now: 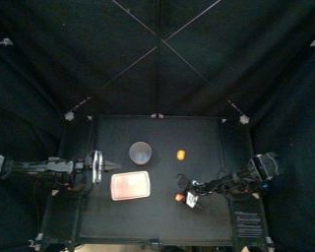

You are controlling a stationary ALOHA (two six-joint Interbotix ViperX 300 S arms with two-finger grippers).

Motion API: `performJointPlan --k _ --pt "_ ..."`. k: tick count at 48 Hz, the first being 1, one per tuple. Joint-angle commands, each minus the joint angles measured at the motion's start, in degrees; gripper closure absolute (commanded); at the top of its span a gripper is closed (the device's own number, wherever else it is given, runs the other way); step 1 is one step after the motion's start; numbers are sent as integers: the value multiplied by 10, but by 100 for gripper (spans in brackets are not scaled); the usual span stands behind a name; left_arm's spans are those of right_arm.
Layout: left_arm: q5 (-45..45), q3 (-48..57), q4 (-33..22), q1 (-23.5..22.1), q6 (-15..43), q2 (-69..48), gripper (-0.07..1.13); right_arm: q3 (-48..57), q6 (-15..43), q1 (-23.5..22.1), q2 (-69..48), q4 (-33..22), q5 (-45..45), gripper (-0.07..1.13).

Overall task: Pick the carrot then place it in the grey bowl
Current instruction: Place carrot in the grey bowl

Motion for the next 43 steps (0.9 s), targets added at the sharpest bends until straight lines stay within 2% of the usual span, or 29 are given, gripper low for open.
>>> performJointPlan --k 1,8,12,29,43 --pt "-4 -9 2 1 1 0 109 -14 -1 2 -1 -1 -2 49" --pt "-4 -9 2 1 1 0 109 -30 -7 -8 -1 -11 -3 66" --pt "-4 -9 2 0 1 0 109 -43 -10 -29 -5 -29 -3 70" --pt "-3 -10 5 1 2 0 109 -165 -4 -164 -30 -186 3 70" --pt "-4 -10 5 4 4 0 109 -284 -4 -252 3 -269 4 70"
